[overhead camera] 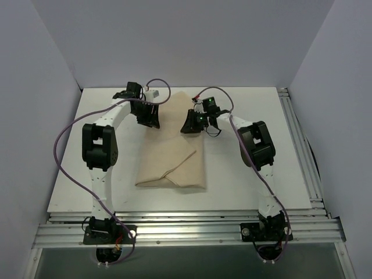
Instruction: Prepare the surgical pack
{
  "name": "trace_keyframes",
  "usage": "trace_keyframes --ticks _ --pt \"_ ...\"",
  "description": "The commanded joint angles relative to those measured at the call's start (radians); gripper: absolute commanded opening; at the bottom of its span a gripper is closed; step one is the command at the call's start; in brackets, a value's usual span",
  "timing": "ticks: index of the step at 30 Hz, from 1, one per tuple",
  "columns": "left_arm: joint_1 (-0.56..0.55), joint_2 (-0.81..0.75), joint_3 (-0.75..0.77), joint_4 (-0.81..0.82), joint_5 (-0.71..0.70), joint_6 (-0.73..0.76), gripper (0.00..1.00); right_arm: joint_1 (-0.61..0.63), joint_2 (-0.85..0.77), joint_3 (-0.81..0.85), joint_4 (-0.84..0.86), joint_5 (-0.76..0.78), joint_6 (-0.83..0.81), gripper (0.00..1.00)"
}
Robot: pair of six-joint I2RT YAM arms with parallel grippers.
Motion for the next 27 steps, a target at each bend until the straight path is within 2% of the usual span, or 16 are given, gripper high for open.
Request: trace_keyframes --ticks 1,3,5,7,12,18,21,27 --pt "0.019 -0.106 0.098 0.057 -0.05 -0.005 0.58 -0.076 -0.122 0.105 -0.077 0.052 -0.034 0.25" --pt "0.028 -0.08 0.143 0.066 -0.087 -0.011 0.63 -0.1 -0.136 0.125 -0.089 0.102 -0.037 0.37" --pt "0.031 -0.039 0.195 0.043 -0.116 -0.023 0.64 -0.137 -0.133 0.142 -0.1 0.159 -0.043 0.44" --pt "0.039 0.032 0.27 0.023 -0.144 -0.046 0.65 -0.16 -0.095 0.181 -0.152 0.173 -0.045 0.47" --pt "0.048 0.213 0.443 -0.047 -0.17 -0.108 0.66 -0.188 0.056 0.328 -0.235 0.165 -0.051 0.47" --pt "0.048 0.351 0.617 -0.099 -0.167 -0.117 0.66 -0.188 0.243 0.444 -0.162 0.07 0.026 0.46" --pt "0.049 0.373 0.631 -0.094 -0.145 -0.123 0.64 -0.188 0.293 0.463 -0.078 0.01 0.095 0.45" --pt "0.056 0.391 0.624 -0.027 -0.116 -0.141 0.57 -0.191 0.329 0.481 0.01 0.021 0.161 0.39"
